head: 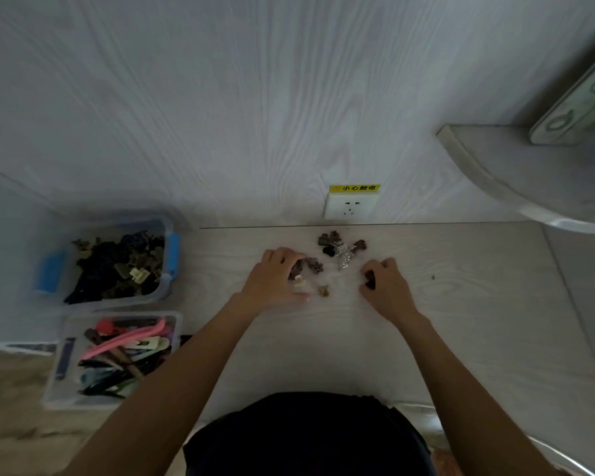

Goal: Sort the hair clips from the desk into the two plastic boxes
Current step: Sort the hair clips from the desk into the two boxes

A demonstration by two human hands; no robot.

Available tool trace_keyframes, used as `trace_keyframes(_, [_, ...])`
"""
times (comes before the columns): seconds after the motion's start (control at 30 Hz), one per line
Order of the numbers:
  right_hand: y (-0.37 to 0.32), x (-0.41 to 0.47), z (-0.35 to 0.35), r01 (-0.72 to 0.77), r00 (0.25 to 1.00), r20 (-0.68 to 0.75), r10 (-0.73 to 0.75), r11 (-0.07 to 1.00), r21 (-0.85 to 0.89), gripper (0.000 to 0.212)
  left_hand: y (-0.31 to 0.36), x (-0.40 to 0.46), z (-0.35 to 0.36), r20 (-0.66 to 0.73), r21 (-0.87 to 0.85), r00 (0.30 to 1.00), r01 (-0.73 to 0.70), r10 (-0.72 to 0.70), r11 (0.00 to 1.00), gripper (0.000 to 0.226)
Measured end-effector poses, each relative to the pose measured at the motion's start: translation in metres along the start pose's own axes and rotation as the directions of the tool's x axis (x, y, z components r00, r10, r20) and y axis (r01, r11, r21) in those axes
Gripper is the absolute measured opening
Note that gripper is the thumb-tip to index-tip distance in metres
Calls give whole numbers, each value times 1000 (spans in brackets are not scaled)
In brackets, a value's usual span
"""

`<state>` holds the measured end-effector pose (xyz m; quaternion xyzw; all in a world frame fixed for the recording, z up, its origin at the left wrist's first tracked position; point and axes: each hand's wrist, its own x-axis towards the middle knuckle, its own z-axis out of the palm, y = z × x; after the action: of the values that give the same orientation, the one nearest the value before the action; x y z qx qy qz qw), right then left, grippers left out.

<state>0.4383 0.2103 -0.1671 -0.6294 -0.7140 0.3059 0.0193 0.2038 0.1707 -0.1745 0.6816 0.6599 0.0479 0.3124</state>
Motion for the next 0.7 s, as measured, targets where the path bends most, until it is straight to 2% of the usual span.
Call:
trace_keyframes(0.1, [-15,-23,19,36,997,63,-45,991,128,42,2,-8,1,40,2,999,13,-13,1000,84])
trace_keyframes(0.2, [-33,-28,34,36,996,73,-54,972,231,73,11,-9,5,20,-64,998,60,-58,996,77])
trace_keyframes(0.27, [-47,-25,41,47,997,52,-58,980,192,88,15,-10,5,-13,-113,996,82,-84,990,71])
trace_keyframes(0.37, [-62,-15,48,73,994,73,-79,994,82,96,20,-10,2,-15,-98,999,32,-34,995,59])
trace_keyframes(0.43, [-66,-10,49,90,989,119,-90,996,6,94,20,-11,4,-1,-105,1000,22,-22,994,55])
trace_keyframes(0.53, [-69,-7,47,81,986,146,-79,997,-14,77,16,-12,7,-11,-132,1000,19,-21,991,56])
trace_keyframes(0.7, [-67,-12,46,54,995,80,-54,998,-7,53,16,-14,8,-29,-120,999,-45,42,992,55])
